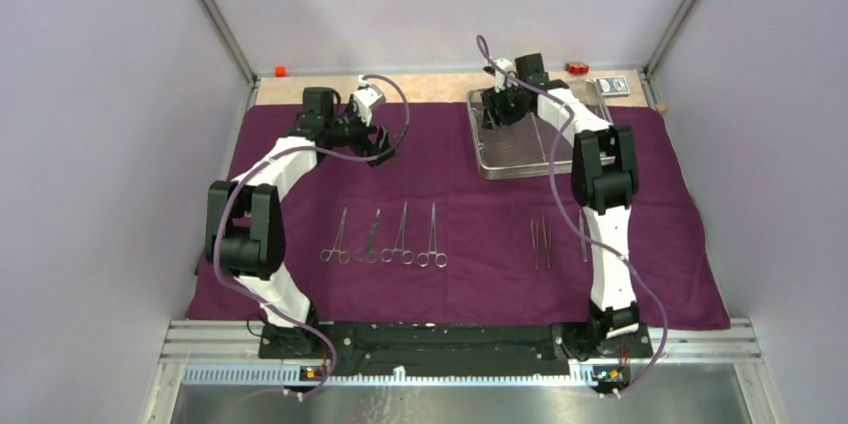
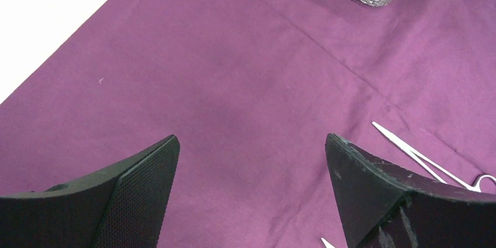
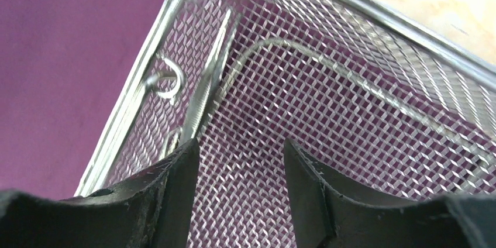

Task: Open and lay out the surgical kit
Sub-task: Pick up the medical item from the container.

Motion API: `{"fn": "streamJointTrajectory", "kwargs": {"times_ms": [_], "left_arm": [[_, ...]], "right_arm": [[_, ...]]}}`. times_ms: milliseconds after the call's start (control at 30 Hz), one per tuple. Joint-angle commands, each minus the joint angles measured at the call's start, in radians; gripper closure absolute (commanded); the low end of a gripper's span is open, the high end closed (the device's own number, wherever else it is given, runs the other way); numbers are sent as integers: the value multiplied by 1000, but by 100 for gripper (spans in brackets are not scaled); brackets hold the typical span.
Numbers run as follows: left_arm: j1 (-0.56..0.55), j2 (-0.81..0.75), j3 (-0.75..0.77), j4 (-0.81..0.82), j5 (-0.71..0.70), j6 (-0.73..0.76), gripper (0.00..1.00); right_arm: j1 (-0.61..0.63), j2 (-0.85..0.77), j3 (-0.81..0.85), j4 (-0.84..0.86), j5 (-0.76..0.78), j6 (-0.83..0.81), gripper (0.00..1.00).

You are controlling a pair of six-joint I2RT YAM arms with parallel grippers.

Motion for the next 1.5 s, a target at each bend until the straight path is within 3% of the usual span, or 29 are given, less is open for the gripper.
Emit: {"fn": "streamJointTrajectory", "kwargs": {"times_ms": [0, 267, 400, 800, 1467], "left_arm": [[4, -20, -35, 62, 34, 7, 1], [5, 1, -54, 106, 79, -41, 1], [5, 8, -46, 114, 97, -63, 1], [5, 1, -33, 114, 116, -84, 1], [6, 6, -30, 113, 153, -70, 1]], "right_arm": [[38, 30, 71, 73, 1, 40, 46], [59, 75, 71, 93, 33, 51, 46], [74, 80, 42, 115, 123, 30, 47], [84, 62, 32, 80, 253, 19, 55], [23, -49, -3, 93, 187, 98, 64]]}}
